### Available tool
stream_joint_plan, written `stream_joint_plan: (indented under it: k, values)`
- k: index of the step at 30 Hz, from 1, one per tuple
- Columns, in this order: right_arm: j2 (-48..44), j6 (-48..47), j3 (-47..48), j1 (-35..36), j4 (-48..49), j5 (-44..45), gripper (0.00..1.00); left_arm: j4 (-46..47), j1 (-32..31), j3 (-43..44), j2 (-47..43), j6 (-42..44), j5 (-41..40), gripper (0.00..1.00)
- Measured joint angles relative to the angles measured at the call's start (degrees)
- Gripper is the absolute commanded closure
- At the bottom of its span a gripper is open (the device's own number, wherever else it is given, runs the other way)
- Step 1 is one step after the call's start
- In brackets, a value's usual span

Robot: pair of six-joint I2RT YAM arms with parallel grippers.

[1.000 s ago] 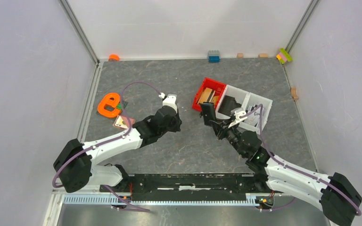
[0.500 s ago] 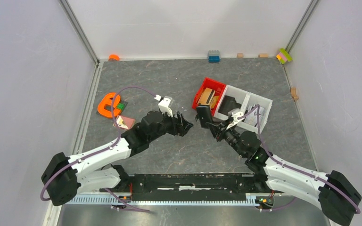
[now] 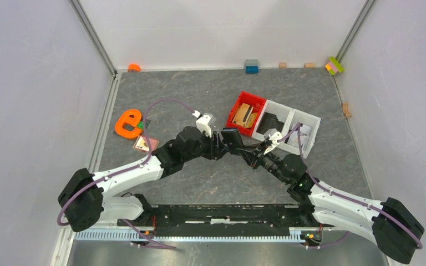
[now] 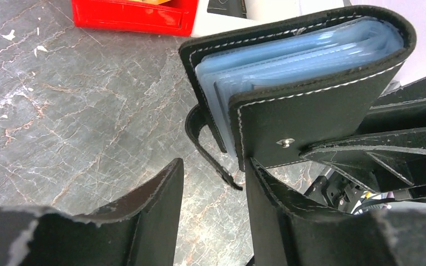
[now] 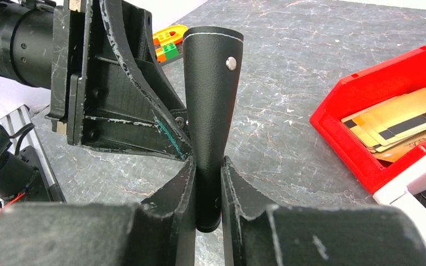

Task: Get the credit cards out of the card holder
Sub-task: Open the card holder at the center of the board.

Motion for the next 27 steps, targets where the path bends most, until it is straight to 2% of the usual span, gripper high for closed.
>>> stream_joint_plan:
  k: [2,4,5,8,11,13,15,20,27]
  values:
    - [0.3,0.0,0.0,0.0,0.4,-0.8,0.89,-0.3,0.0,0.2,0.0,0.0,0.0,0.65]
    - [1.0,0.0,0.0,-0.1,0.8,-1.4,0.85,-0.4,-0.1,0.2,0.0,0.0,0.0,0.89]
    - [1.4,0.0,0.0,-0.2,0.9,-1.7,0.81,-0.5,-0.1,0.2,-0.1,0.0,0.1,0.97]
    - [2.7,0.0,0.1,-0.1,0.8,-2.5,0.64,-1.4,-0.1,0.2,-0.3,0.4,-0.7,0.98]
    - [3.4,0.0,0.7,-0.1,-0.5,-1.1,0.56,-1.7,0.0,0.2,-0.7,0.4,-2.1,0.98]
    - [4.0,-0.1,1.6,-0.1,-2.5,2.4,0.35,-1.7,0.0,0.2,-1.1,0.4,-2.7,0.98]
    - [4.9,0.2,2.7,-0.1,-4.9,6.1,0.25,-1.6,0.0,0.2,-1.2,0.4,-2.8,0.98]
    - [10.3,-0.1,8.4,-0.1,-14.3,15.5,0.21,-2.4,0.0,0.2,-0.7,0.4,-1.6,0.98]
    - [15.1,-1.1,12.9,-0.1,-20.7,16.5,0.19,-4.0,0.0,1.5,1.5,0.4,-1.2,0.98]
